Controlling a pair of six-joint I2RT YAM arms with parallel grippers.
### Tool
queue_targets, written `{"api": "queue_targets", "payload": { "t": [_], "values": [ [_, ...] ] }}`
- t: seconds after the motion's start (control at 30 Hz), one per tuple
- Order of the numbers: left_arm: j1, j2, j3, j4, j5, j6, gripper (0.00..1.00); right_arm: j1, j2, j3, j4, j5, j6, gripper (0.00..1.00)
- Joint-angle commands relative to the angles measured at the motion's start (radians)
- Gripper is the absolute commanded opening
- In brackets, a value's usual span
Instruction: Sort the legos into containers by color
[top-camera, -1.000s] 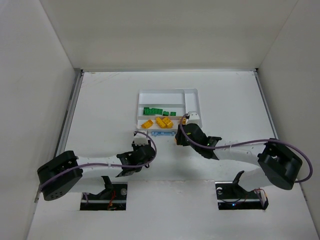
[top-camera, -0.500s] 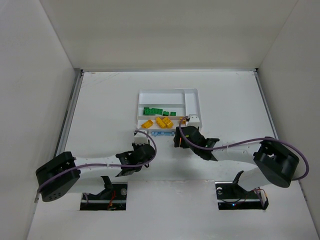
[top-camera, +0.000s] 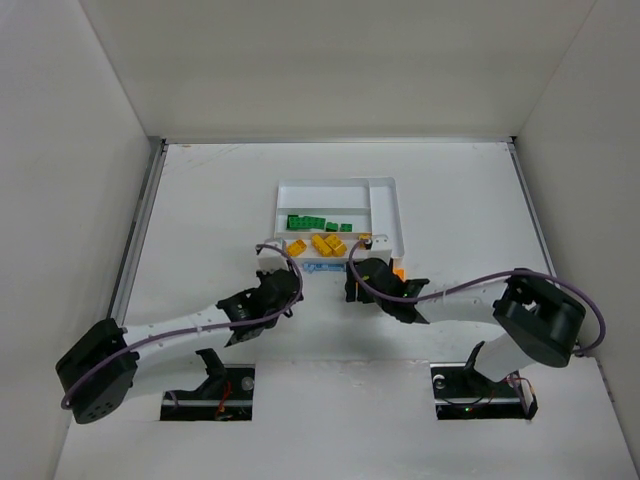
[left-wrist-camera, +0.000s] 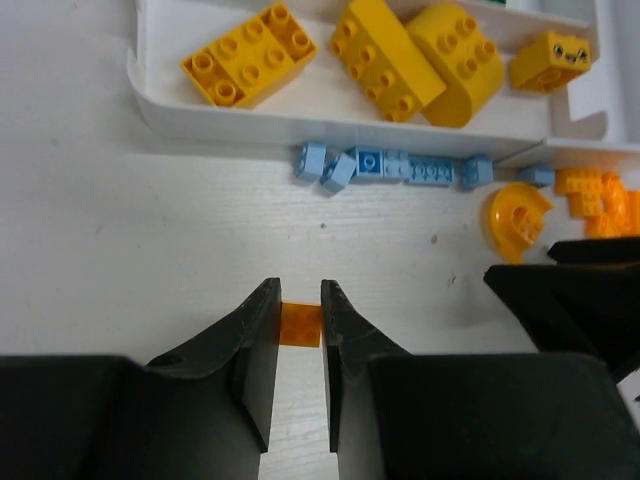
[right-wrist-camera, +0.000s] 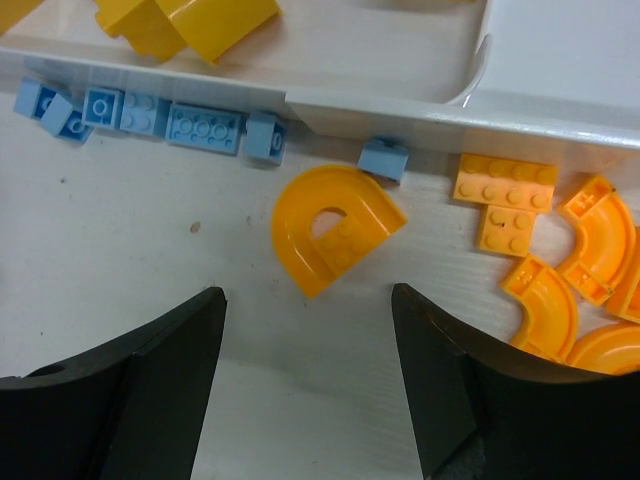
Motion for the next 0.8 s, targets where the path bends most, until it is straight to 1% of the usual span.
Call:
{"api": "queue_targets", "payload": {
  "t": [0.0, 0.13, 0.37, 0.5, 0.63, 0.77],
  "values": [
    [0.059, -0.032, 0.091, 0.02, -0.001, 0.052, 0.12, 0.008, 0.018, 0.038, 0.007, 0.031, 0.003, 0.72],
    [0.14, 0.026, 0.164, 0.127, 0.021, 0.124, 0.12, 0.008, 0.041, 0.046, 0.003, 0.057, 0.0, 0.71],
    [0.306, 0.276, 0.319, 0.303, 0.096, 0.161, 0.12, 0.01, 0.092, 0.08, -0.021, 0.136, 0.009, 0.69],
    [0.37, 0.433, 0.428, 0.35, 0.12, 0.17, 0.12, 0.028, 0.133, 0.1, -0.032, 0.175, 0.026, 0.73],
    [0.41, 0.572, 0.546, 0.38, 0.145, 0.203, 0.12, 0.037, 0.148, 0.104, -0.032, 0.198, 0.035, 0.76],
    [0.439, 0.692, 0.664, 0.383, 0.159, 0.235, 0.12, 0.051, 0.174, 0.115, -0.035, 0.229, 0.04, 0.76]
  ]
}}
